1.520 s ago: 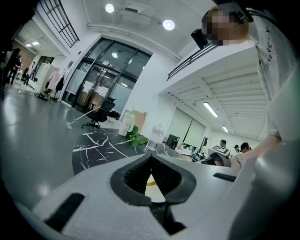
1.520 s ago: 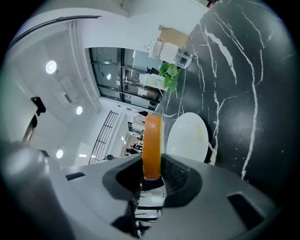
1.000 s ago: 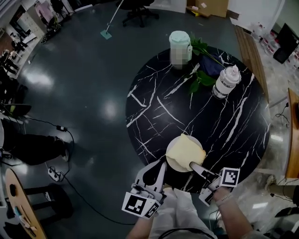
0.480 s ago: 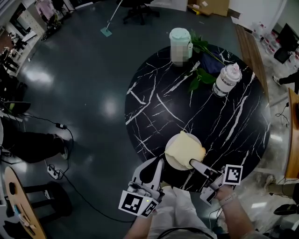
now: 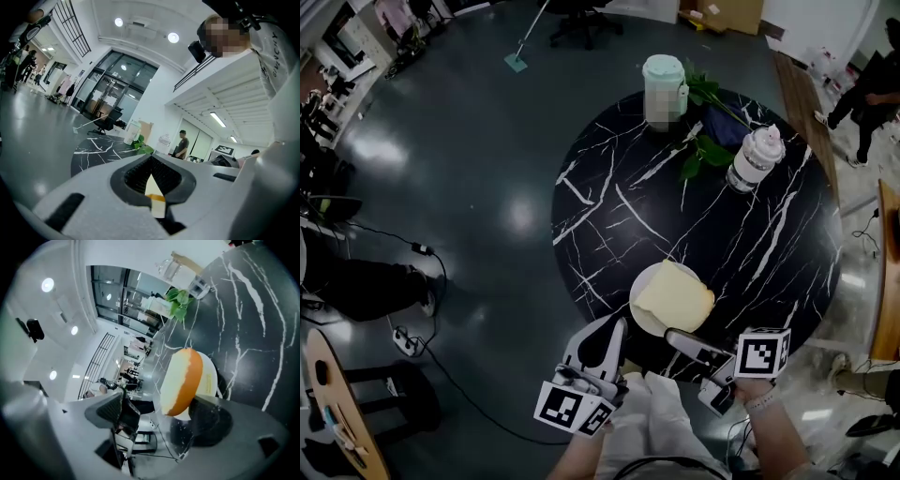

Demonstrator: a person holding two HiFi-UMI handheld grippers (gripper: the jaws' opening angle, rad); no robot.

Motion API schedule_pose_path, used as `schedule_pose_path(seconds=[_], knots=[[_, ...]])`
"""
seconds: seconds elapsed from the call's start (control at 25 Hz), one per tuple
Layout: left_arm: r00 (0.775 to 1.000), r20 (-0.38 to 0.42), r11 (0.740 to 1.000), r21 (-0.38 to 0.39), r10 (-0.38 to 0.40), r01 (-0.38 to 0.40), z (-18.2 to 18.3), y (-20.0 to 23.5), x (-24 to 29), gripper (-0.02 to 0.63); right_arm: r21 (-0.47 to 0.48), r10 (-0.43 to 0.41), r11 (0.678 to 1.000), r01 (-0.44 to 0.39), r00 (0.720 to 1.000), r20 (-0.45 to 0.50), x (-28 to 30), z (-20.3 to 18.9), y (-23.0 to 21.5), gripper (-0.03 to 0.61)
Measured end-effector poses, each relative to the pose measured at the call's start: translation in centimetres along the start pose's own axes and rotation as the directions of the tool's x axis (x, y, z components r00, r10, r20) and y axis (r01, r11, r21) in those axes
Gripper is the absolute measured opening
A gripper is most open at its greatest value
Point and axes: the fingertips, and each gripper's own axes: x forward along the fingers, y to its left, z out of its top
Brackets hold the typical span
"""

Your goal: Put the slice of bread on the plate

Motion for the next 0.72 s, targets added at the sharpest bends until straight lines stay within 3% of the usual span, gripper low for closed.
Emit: schedule_pose_path(seconds=[0.12,0.2,0.4,0.56,0.64,0.72], knots=[[1.0,0.005,1.0,-0.008,0.003,-0.003,0.1,0.0,-0.2,0.006,-0.075,0.009,0.997,-0.021,0.988,-0.154,0.4,-1.5,0.8,0.408],[1.0,0.006,1.0,-0.012,0.0,0.0,0.1,0.0,-0.3,0.006,-0.159,-0.033,0.987,-0.009,0.964,-0.263,0.3,-2.9,0.6,0.408],[1.0,0.013,1.0,-0.025,0.002,-0.002,0.1,0.0,-0.6,0.006,-0.405,-0.237,0.913,0.04,0.86,-0.451,-0.5,-5.7,-1.0,0.408],[1.0,0.014,0.999,-0.038,0.011,-0.01,0.0,0.2,-0.9,0.006,-0.496,-0.343,0.867,0.034,0.763,-0.548,-1.8,-7.7,-2.2,0.407],[1.0,0.015,0.999,-0.039,0.012,-0.011,0.1,0.2,-1.0,0.006,-0.489,-0.339,0.872,0.018,0.744,-0.576,-2.3,-8.4,-2.2,0.407],[1.0,0.016,0.999,-0.037,0.011,-0.011,0.2,0.3,-1.0,0.006,-0.457,-0.288,0.889,-0.016,0.757,-0.587,-2.8,-8.8,-1.5,0.407]])
